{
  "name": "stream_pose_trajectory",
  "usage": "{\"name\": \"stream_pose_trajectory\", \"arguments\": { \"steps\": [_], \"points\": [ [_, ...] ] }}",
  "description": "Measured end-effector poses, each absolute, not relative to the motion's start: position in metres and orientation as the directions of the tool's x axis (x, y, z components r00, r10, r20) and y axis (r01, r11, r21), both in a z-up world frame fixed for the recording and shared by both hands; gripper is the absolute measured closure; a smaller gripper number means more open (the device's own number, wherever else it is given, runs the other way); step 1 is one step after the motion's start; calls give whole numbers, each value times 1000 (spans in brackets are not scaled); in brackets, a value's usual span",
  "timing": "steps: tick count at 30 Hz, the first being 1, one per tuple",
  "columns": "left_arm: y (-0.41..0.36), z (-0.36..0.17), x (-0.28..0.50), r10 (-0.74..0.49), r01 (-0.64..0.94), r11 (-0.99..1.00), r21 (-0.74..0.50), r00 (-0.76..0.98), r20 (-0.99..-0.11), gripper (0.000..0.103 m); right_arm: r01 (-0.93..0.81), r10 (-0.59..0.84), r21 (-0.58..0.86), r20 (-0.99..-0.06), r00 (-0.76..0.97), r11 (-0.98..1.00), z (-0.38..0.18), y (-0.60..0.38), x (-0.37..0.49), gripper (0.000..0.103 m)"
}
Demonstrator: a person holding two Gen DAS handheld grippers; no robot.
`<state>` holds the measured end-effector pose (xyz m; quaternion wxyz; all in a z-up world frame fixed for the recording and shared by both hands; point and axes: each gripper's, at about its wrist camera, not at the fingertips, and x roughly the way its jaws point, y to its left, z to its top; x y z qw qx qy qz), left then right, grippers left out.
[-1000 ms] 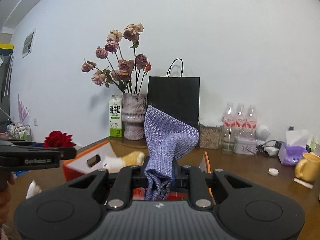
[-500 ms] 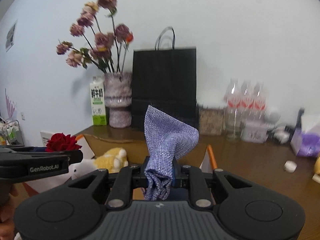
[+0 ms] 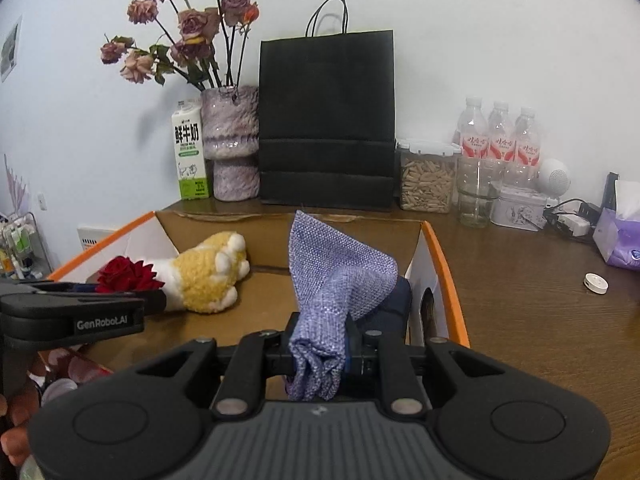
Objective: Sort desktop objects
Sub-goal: 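Carry rose and purple cloth into the box and release both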
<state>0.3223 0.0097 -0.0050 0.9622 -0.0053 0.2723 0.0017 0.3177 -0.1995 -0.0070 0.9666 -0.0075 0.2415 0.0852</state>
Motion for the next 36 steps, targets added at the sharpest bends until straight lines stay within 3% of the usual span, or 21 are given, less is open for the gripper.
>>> {"name": "stream_pose_trajectory", "arguments": {
  "steps": [3, 5, 7, 9, 12, 13, 16, 20, 36],
  "points": [
    [10, -5, 322, 0, -5, 1000, -8, 853, -523, 52, -169, 159, 23, -482, 861, 985, -9, -198, 319, 84],
    [10, -4, 321, 10, -15, 1000, -6, 856, -517, 46, -166, 153, 17, -499, 853, 986, -11, -196, 320, 75],
    [10, -3, 319, 16, -21, 1000, -4, 862, -507, 29, -155, 145, 21, -504, 852, 988, -11, -196, 320, 59],
    [10, 0, 316, 28, -28, 1000, 8, 873, -486, 21, -178, 177, 46, -491, 853, 983, -8, -198, 318, 46],
    [6, 6, 308, 55, -44, 998, 36, 897, -438, 0, -170, 168, 34, -435, 884, 985, 0, -198, 308, 4],
    [4, 8, 304, 65, -49, 998, 48, 908, -414, 0, -166, 158, 15, -403, 901, 986, 2, -197, 303, 1],
    [-2, 11, 298, 86, -57, 994, 89, 926, -368, 0, -142, 128, -13, -350, 928, 990, 8, -197, 295, 0],
    [-7, 13, 294, 98, -58, 990, 127, 936, -337, 0, -139, 128, -6, -358, 925, 990, 12, -200, 296, 0],
    [-4, 36, 283, 99, -77, 993, 92, 956, -276, 0, -163, 152, -9, -312, 938, 987, 44, -193, 285, 0]
  ]
}}
